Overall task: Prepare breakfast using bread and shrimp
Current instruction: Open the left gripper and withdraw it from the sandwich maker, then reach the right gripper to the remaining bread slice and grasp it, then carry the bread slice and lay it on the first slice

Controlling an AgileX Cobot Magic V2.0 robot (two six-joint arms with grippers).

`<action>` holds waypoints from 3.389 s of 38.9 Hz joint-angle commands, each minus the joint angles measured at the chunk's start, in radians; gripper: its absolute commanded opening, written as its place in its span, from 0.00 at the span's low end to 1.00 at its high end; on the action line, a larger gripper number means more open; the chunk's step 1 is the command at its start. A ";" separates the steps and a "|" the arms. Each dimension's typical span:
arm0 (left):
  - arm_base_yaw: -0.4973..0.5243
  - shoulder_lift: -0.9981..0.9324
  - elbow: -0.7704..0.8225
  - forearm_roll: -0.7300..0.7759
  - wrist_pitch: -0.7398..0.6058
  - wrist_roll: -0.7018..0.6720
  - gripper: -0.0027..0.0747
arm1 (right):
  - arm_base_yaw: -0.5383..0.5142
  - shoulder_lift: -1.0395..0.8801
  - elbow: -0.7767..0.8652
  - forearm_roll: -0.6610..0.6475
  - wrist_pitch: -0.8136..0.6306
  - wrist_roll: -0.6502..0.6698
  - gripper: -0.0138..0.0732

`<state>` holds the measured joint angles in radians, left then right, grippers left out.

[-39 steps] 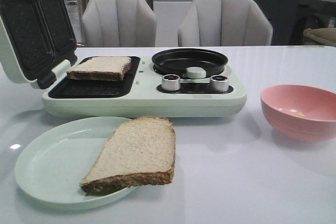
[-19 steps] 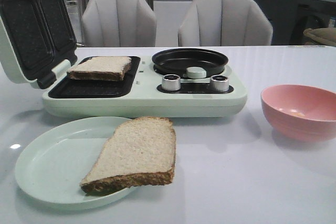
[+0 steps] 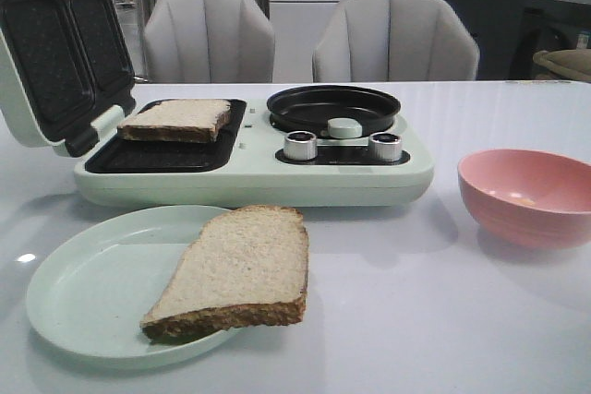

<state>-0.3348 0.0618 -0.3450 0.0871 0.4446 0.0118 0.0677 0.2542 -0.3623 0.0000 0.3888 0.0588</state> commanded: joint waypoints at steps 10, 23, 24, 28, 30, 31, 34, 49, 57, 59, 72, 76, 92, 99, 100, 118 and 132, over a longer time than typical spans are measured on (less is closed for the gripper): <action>-0.008 0.012 -0.026 -0.008 -0.091 -0.012 0.76 | -0.004 0.142 -0.050 0.097 -0.058 -0.002 0.42; -0.008 0.012 -0.026 -0.008 -0.091 -0.012 0.76 | 0.130 0.431 -0.181 0.286 0.028 -0.003 0.73; -0.008 0.012 -0.026 -0.008 -0.091 -0.012 0.76 | 0.144 0.457 -0.195 0.301 0.031 -0.003 0.73; -0.008 0.012 -0.026 -0.008 -0.091 -0.012 0.76 | 0.212 0.588 -0.245 0.376 0.032 -0.003 0.73; -0.008 0.012 -0.026 -0.008 -0.091 -0.012 0.76 | 0.243 0.662 -0.272 0.411 0.030 -0.003 0.73; -0.008 0.012 -0.026 -0.008 -0.091 -0.012 0.76 | 0.257 0.699 -0.283 0.427 0.030 -0.003 0.73; -0.008 0.012 -0.026 -0.008 -0.091 -0.012 0.76 | 0.287 0.798 -0.323 0.460 0.030 -0.006 0.73; -0.008 0.012 -0.026 -0.008 -0.091 -0.012 0.76 | 0.345 1.184 -0.495 0.832 0.079 -0.332 0.73; -0.008 0.012 -0.026 -0.008 -0.091 -0.012 0.76 | 0.344 1.333 -0.526 1.171 0.096 -0.633 0.73; -0.008 0.012 -0.026 -0.008 -0.091 -0.012 0.76 | 0.344 1.367 -0.533 1.241 0.112 -0.703 0.73; -0.008 0.012 -0.026 -0.008 -0.091 -0.012 0.76 | 0.345 1.515 -0.573 1.437 0.131 -0.884 0.73; -0.008 0.012 -0.026 -0.008 -0.091 -0.012 0.76 | 0.347 1.542 -0.595 1.437 0.155 -0.884 0.73; -0.008 0.012 -0.026 -0.008 -0.091 -0.012 0.76 | 0.389 1.565 -0.644 1.433 0.139 -0.887 0.36; -0.008 0.012 -0.026 -0.008 -0.091 -0.012 0.76 | 0.390 1.472 -0.645 1.435 0.100 -0.972 0.36; -0.008 0.012 -0.026 -0.008 -0.091 -0.012 0.76 | 0.390 1.454 -0.648 1.436 0.093 -0.984 0.36; -0.008 0.012 -0.026 -0.008 -0.091 -0.012 0.76 | 0.393 1.575 -1.016 1.555 0.183 -1.017 0.36; -0.008 0.012 -0.026 -0.008 -0.091 -0.012 0.76 | 0.417 1.816 -1.324 1.568 0.198 -1.017 0.36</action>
<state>-0.3348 0.0618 -0.3450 0.0854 0.4386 0.0118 0.4856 2.0913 -1.6082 1.5166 0.5593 -0.9411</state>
